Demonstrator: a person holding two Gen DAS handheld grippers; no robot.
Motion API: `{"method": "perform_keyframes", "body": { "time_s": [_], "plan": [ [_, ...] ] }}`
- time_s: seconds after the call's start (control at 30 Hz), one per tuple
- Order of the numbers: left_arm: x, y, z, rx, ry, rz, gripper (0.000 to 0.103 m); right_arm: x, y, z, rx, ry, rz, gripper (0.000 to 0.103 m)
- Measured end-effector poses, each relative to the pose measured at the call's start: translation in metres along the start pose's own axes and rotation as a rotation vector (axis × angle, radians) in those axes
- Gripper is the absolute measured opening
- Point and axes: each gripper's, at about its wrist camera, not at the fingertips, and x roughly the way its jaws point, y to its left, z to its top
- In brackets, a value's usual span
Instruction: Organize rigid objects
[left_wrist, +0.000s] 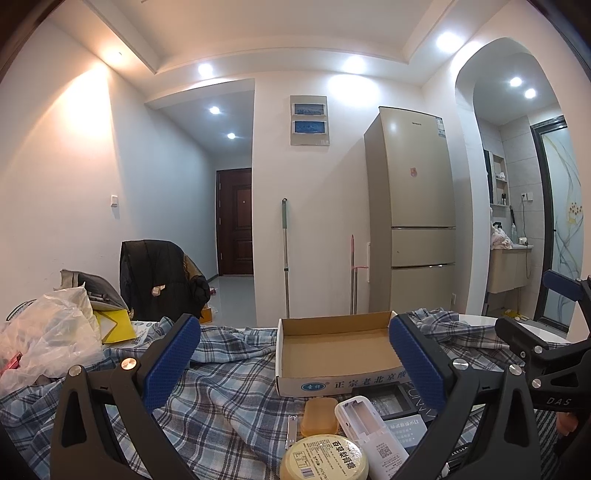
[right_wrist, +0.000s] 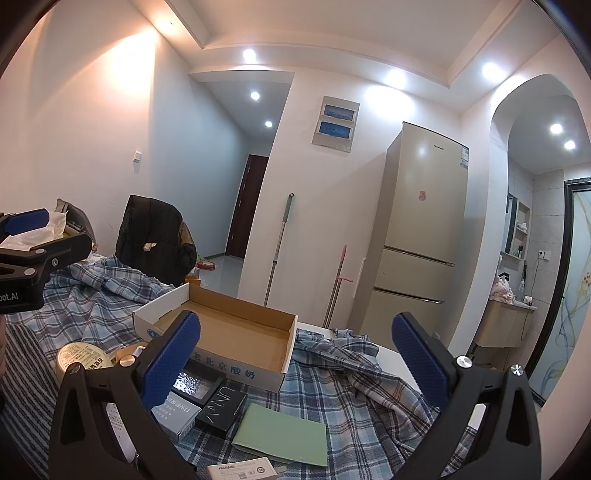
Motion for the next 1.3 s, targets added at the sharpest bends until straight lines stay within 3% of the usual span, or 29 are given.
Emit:
{"method": "perform_keyframes", "body": {
  "time_s": [0.63, 0.77, 0.97, 1.3],
  "plan": [
    [0.001, 0.000, 0.000, 0.005, 0.007, -0.001, 0.103, 0.002, -0.006, -0.001, 0.030, 0.017, 0.005, 0.103],
    [0.001, -0.003, 0.000, 0.019, 0.017, -0.051, 0.103, 0.006, -0.009, -0.001, 0.046, 0.038, -0.007, 0.103],
    [-0.003, -0.011, 0.001, 0.056, 0.007, -0.045, 0.103, 0.011, -0.020, -0.003, 0.104, 0.060, 0.004, 0.103],
    [-0.003, -0.004, 0.006, 0.021, 0.017, -0.087, 0.103, 0.010, -0.024, -0.003, 0.121, 0.051, 0.020, 0.103]
  ]
}}
